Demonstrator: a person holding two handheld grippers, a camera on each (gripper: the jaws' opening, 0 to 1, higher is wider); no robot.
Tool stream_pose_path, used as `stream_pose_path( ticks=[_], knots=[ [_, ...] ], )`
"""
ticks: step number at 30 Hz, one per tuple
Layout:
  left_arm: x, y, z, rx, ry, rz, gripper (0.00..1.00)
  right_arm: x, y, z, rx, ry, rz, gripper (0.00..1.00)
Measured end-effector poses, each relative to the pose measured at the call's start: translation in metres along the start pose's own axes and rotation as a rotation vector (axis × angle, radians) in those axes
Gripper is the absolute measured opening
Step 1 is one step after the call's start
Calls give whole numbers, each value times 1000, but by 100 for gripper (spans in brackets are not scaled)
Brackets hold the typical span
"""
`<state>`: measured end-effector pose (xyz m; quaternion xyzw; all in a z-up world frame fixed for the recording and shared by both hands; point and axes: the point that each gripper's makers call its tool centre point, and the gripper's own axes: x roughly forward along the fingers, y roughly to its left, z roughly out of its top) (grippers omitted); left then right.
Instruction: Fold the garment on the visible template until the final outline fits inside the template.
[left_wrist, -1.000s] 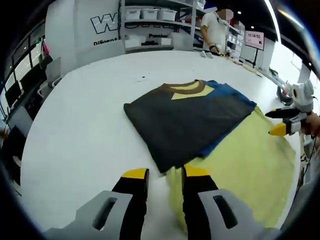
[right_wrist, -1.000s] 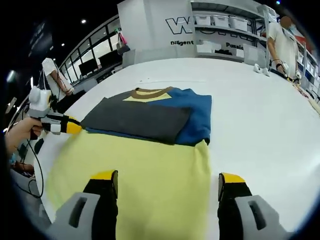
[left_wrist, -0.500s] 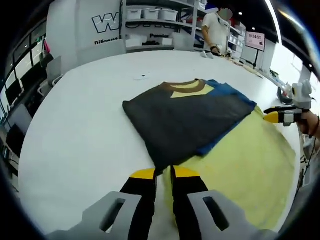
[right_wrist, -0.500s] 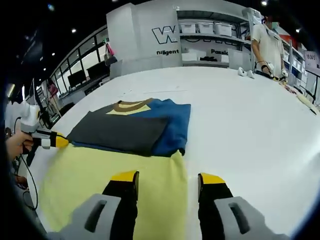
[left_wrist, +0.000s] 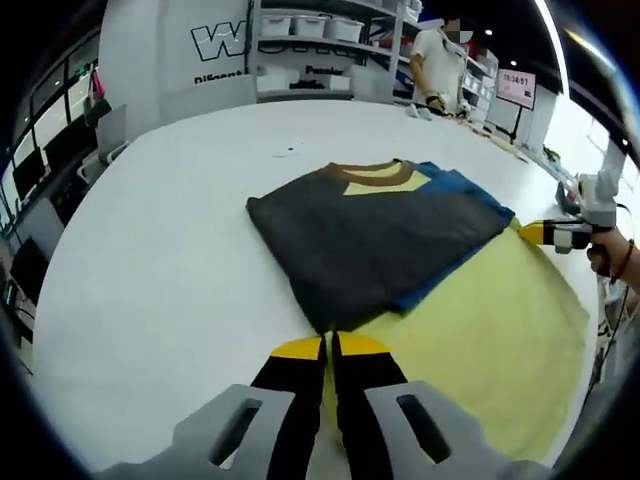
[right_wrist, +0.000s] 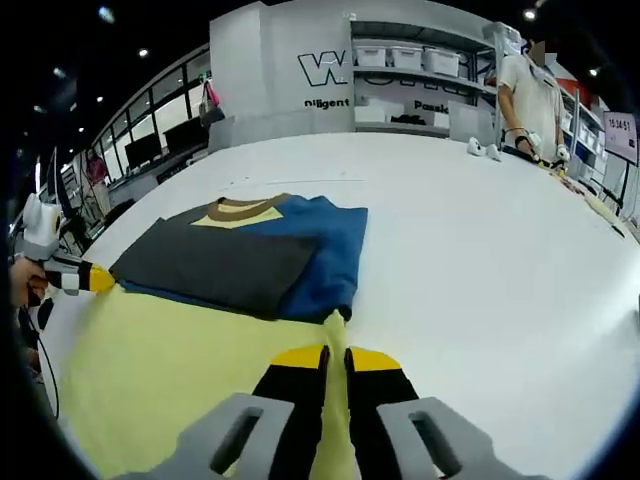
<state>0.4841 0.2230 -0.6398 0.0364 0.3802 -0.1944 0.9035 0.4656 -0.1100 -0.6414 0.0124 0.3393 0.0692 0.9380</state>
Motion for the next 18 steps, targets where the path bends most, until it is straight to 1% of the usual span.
stream_pose_path(
  ticks=[6, 9, 14, 18],
  knots=[
    [-4, 9, -2, 5, 2, 14, 1, 0, 11, -1, -13, 13, 13, 0],
    [-8, 18, -5, 5, 8, 24, 1, 0, 21, -3, -15, 22, 29, 0],
    [-14, 28, -8, -10, 17, 26, 1, -1, 32, -2, -38, 18, 54, 0],
    [-17, 35, -11, -3, 19, 33, 1, -1, 40, -4, -29, 26, 79, 0]
  ],
)
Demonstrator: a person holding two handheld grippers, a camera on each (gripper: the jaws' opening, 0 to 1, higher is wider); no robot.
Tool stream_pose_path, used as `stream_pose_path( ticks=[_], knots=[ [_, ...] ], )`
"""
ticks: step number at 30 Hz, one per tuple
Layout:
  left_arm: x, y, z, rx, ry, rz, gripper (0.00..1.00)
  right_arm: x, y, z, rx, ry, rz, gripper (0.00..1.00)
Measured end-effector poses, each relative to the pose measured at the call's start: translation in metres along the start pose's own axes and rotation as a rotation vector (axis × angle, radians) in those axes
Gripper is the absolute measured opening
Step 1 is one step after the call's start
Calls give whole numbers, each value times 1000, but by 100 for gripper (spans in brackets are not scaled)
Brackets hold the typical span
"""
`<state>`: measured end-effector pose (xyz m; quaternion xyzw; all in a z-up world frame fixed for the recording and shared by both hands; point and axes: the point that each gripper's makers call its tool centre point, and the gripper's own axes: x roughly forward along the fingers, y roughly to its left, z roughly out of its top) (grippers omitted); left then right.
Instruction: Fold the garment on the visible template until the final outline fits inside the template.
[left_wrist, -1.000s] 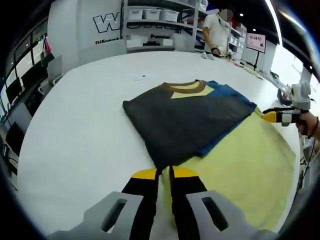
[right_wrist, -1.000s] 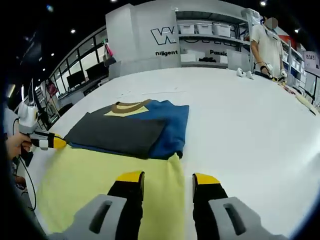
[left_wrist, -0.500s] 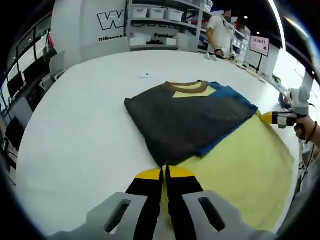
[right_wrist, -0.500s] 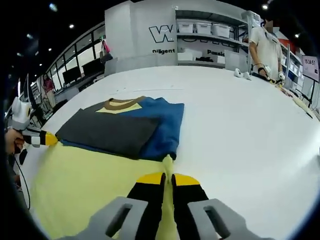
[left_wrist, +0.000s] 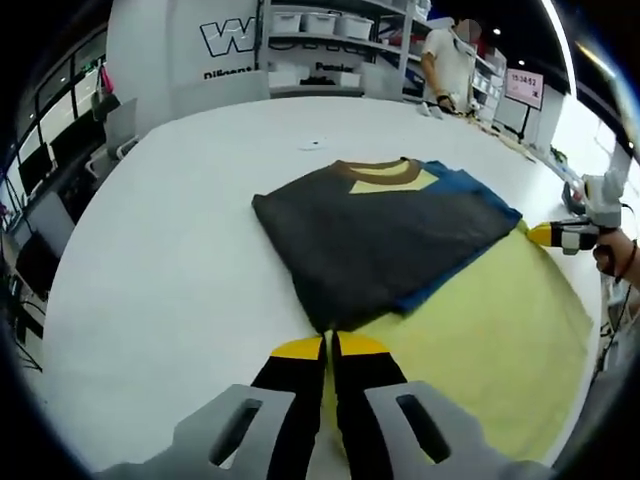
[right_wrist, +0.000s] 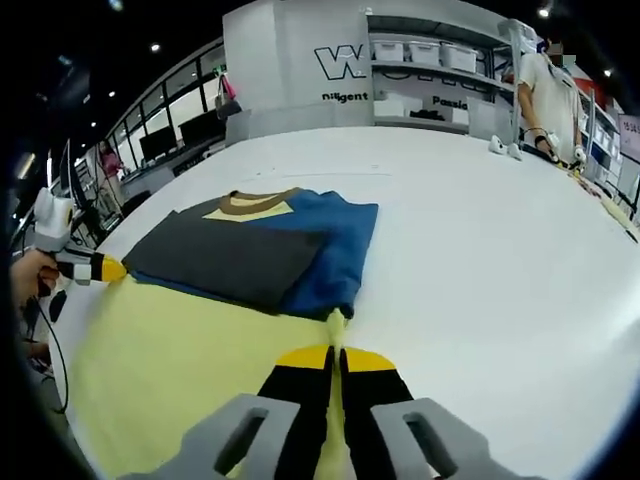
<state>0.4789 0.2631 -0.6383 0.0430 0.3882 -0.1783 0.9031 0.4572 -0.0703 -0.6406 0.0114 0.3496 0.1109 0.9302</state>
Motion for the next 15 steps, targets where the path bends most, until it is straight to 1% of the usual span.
stream_pose_path(
  ticks=[5, 15],
  knots=[
    [-5, 6, -3, -20, -4, -3, 1, -1, 8, -1, -12, 1, 17, 0],
    [-12, 17, -8, -22, 3, 5, 1, 0, 20, -2, -25, 15, 55, 0]
  ],
)
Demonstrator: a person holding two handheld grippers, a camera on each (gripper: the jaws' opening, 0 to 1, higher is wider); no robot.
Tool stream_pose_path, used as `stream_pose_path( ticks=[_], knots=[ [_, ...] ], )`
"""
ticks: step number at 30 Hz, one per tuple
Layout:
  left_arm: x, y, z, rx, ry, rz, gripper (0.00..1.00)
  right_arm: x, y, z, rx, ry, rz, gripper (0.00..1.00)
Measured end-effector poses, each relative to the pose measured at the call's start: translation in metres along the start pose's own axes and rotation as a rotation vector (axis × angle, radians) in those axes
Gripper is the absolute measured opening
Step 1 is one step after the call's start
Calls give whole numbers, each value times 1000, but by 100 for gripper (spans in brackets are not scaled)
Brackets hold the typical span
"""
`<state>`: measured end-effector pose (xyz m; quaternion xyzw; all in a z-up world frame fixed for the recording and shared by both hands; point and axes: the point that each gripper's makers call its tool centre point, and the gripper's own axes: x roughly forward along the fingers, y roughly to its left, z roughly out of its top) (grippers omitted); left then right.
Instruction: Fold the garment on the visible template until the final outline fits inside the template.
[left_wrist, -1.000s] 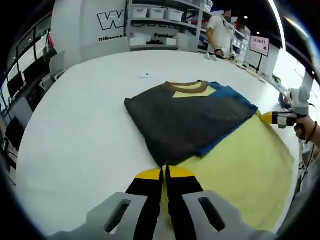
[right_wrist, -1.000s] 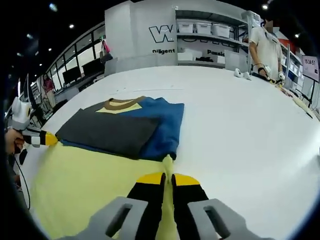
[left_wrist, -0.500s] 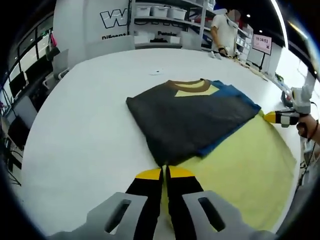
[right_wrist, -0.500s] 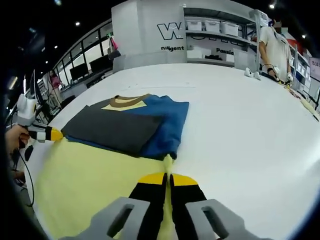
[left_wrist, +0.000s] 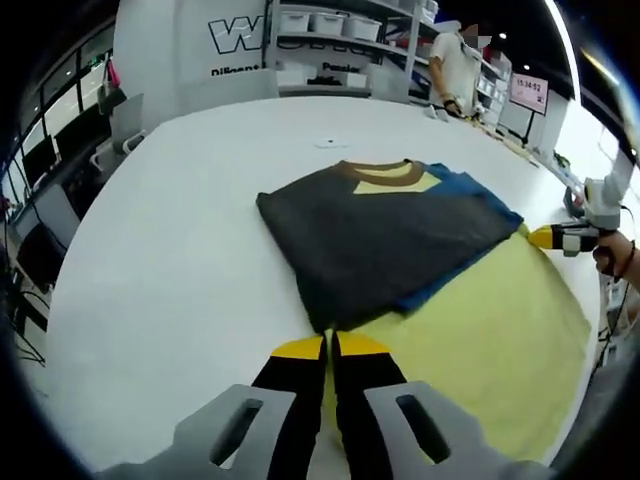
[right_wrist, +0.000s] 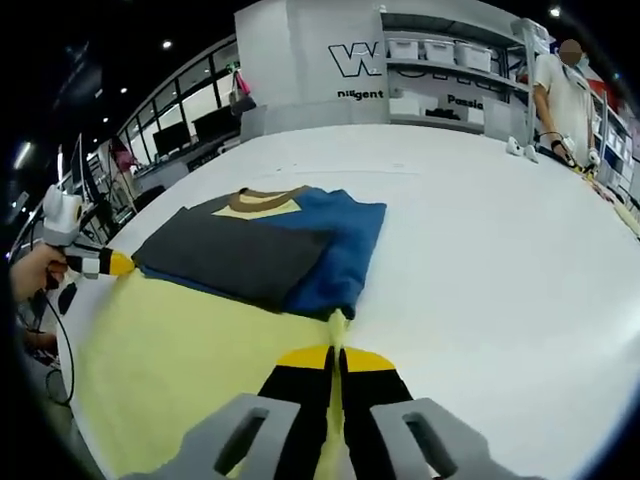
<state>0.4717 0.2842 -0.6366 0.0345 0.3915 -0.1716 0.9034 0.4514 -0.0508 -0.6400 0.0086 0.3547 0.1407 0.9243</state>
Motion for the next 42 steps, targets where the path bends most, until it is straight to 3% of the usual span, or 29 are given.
stream_pose_path(
  ticks=[13, 16, 17, 22, 26, 30, 35, 38, 42],
  knots=[
    [-7, 13, -5, 2, 5, 15, 0, 1, 6, -1, -16, 17, 15, 0],
    [-10, 21, -10, 16, 26, 42, 0, 2, 6, -1, -22, 22, 13, 0],
    [-12, 29, -14, 54, 49, 71, 0, 2, 5, -1, -21, 24, 12, 0],
    [-19, 22, -7, -26, -28, 30, 0, 1, 4, -1, -12, 25, -3, 1],
    [-26, 19, 0, -29, -58, 22, 3, -1, 4, 3, 63, 16, -9, 12],
    [-34, 11, 12, -44, -100, -20, 12, -7, 7, 6, 65, 19, -1, 22],
    [-48, 5, 19, -17, -105, -30, 23, -17, 17, 16, 116, -26, 47, 37],
    [-61, 0, 25, -39, -123, -47, 31, -25, 24, 20, 113, -40, 76, 48],
    [-81, -5, 27, -64, -132, -76, 37, -35, 33, 22, 96, -46, 108, 54]
  ],
)
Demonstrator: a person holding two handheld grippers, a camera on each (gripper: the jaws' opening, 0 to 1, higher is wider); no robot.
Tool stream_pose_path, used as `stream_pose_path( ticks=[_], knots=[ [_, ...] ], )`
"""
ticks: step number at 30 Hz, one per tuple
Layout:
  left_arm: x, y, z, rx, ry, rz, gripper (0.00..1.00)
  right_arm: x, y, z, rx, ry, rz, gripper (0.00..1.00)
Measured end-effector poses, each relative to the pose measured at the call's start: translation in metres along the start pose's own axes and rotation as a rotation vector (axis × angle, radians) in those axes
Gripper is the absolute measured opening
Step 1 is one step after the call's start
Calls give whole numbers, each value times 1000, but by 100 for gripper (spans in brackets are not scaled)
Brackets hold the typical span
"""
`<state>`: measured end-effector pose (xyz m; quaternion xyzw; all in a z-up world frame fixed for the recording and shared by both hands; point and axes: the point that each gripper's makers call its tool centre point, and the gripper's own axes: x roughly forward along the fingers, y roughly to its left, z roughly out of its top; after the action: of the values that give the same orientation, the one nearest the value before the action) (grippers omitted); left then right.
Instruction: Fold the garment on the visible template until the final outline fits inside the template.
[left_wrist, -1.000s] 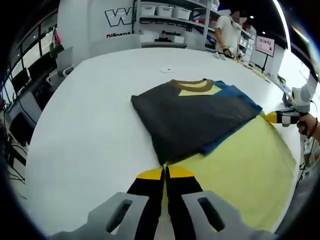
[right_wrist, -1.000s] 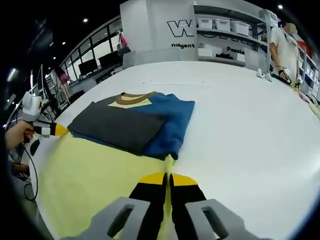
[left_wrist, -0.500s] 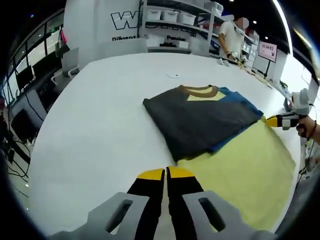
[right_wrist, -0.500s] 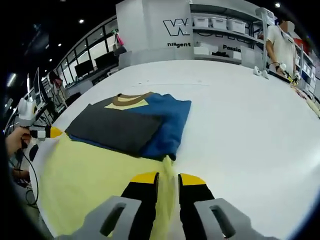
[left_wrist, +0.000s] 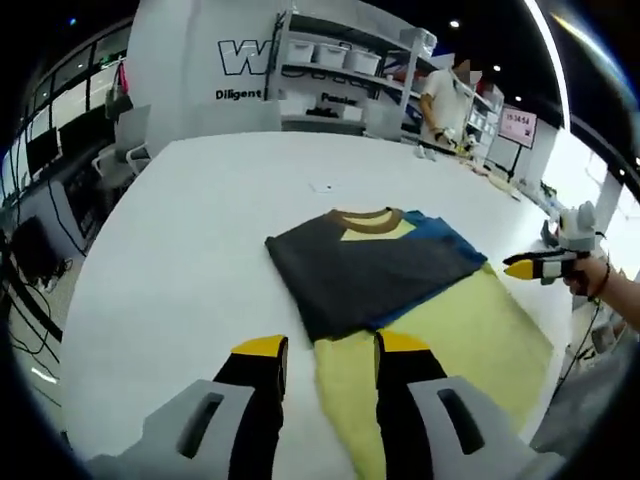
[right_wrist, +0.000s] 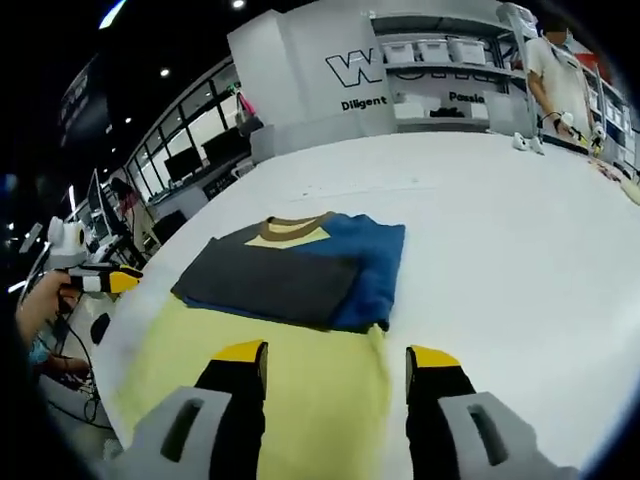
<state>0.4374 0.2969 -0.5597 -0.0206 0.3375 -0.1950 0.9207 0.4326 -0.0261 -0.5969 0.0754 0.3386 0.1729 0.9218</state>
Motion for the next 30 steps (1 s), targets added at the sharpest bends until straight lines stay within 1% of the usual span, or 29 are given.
stream_pose_path(
  ticks=[3, 5, 6, 9, 11, 14, 18, 21, 26, 28, 29, 30],
  knots=[
    [-16, -5, 1, 25, -10, -4, 40, -8, 8, -2, 7, 6, 24, 55],
    [-19, -7, 0, 25, -9, -9, 42, -11, 10, -3, 4, 9, 26, 56],
    [-26, -10, -2, 25, -11, -16, 42, -16, 12, -5, -2, 11, 29, 57],
    [-34, -15, -11, 23, 5, -21, 42, -24, 21, -3, 5, -8, 63, 60],
    [-38, -18, -15, 21, 7, -25, 43, -28, 25, -4, -2, -6, 71, 62],
    [-45, -20, -22, 16, 11, -24, 43, -36, 34, -6, -34, -7, 86, 65],
    [-53, -28, -30, 15, 22, -32, 42, -44, 46, -15, -70, 21, 104, 67],
    [-61, -36, -39, 18, 29, -42, 43, -51, 54, -26, -108, 59, 108, 70],
    [-73, -48, -52, 23, 42, -47, 42, -58, 60, -37, -130, 77, 105, 72],
    [-75, -51, -58, 32, 59, -48, 42, -62, 60, -41, -133, 80, 104, 73],
    [-76, -51, -63, 49, 75, -46, 42, -65, 61, -43, -135, 84, 102, 73],
    [-77, -49, -65, 57, 80, -37, 42, -66, 61, -45, -138, 90, 100, 73]
  ],
)
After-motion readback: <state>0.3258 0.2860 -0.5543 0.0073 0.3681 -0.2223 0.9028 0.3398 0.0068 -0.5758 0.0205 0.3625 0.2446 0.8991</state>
